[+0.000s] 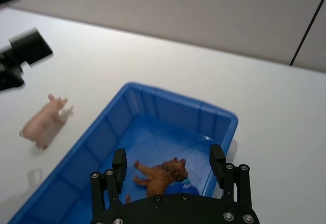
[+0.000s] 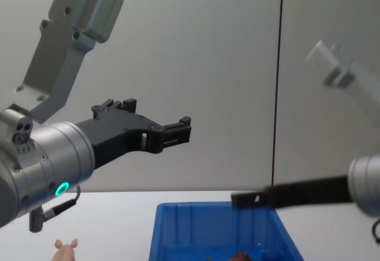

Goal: Pick up the two dolls from the table and place them into the box.

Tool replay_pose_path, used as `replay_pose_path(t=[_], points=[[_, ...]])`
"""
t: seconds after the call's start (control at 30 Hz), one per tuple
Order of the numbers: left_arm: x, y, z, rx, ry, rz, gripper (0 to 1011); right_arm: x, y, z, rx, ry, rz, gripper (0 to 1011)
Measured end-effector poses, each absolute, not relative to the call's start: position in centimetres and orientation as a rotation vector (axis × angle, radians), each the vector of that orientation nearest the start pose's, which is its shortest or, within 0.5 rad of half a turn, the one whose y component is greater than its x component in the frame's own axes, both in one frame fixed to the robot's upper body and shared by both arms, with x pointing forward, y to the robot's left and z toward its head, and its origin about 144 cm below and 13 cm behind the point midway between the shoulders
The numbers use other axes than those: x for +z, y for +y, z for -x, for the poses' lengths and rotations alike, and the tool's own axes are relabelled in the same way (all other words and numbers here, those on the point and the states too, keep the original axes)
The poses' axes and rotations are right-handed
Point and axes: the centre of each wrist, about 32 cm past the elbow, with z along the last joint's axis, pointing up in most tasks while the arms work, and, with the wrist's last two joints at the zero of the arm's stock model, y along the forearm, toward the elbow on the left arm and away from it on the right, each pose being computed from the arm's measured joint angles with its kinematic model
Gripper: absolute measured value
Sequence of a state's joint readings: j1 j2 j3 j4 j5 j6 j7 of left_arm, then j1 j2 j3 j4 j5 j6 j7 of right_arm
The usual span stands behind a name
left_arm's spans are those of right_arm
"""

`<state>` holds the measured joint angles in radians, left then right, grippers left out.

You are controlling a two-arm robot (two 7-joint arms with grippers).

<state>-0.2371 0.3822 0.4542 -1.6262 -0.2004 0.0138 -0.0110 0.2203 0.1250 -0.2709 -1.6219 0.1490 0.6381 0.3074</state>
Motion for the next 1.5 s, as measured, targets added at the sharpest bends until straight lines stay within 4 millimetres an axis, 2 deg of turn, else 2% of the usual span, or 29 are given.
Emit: replay_pose_path(t=[0.47,0.93,1.5], points=[[120.4,19.8,-49.2,1.124,-0.268,-0.061,1001,124.6,-21.6,-49.5,-1.093,0.251,0.128,1001],[120.5,19.9,-49.2,1.123,-0.265,-0.067,1001,126.0,-25.8,-48.8,-1.276,0.378,0.038,1001],[121.8,22.4,-48.4,1.189,-0.163,-0.194,1001,126.5,-28.0,-48.4,-1.36,0.457,0.007,1001]])
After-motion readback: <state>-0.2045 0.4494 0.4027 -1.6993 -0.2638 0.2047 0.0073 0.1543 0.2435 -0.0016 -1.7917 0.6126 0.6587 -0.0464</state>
